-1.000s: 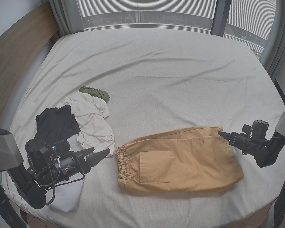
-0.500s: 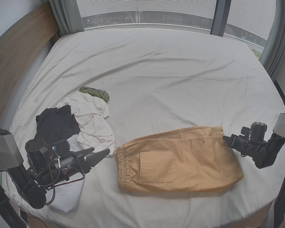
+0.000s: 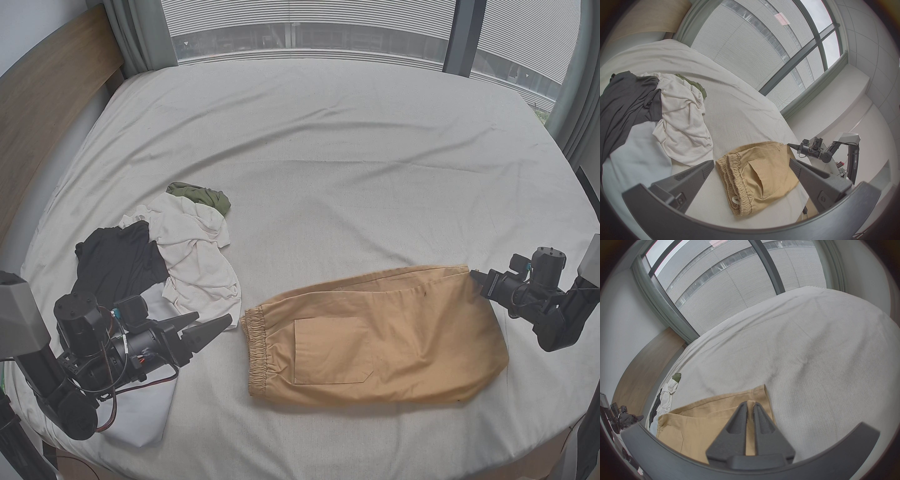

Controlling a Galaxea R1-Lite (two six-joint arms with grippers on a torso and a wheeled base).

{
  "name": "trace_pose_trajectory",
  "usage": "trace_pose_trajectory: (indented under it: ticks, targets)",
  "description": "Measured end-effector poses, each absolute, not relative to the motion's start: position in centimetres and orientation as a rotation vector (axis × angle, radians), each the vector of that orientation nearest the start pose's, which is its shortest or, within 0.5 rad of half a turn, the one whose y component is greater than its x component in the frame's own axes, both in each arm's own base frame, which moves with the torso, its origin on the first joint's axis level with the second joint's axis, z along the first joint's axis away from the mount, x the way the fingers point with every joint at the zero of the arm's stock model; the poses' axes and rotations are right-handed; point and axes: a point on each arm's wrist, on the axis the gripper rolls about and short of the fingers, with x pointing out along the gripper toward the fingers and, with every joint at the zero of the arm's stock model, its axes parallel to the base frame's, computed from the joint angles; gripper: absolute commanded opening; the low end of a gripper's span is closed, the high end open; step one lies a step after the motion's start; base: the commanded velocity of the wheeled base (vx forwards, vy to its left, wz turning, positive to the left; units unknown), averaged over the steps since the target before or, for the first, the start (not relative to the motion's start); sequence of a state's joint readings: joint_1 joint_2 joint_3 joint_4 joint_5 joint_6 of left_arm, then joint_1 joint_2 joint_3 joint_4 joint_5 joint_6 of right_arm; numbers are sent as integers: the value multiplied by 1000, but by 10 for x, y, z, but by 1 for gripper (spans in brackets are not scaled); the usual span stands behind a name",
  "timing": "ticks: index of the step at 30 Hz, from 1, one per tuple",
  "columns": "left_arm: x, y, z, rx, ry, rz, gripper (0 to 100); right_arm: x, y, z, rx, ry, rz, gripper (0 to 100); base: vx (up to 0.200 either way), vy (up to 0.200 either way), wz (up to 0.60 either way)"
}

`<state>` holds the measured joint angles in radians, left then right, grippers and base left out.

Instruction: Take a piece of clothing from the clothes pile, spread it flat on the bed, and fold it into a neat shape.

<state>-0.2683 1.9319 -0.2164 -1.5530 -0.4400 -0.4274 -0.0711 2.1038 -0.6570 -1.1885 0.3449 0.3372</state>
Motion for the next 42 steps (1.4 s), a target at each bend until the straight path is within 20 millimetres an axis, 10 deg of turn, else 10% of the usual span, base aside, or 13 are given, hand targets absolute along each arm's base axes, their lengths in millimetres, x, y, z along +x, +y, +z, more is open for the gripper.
trace_pose_trajectory:
  ticks: [26, 27, 42]
  targets:
    - [246, -78, 69, -423, 357, -649, 100, 362, -21, 87, 407, 179, 238, 0, 0, 0, 0]
    - [246, -78, 68, -423, 361, -648, 100, 363, -21, 86, 410, 179, 238, 100, 0, 0, 0]
    - [249, -83, 46, -439, 456, -640, 100, 364, -23, 83, 416, 173, 210, 100, 0, 0, 0]
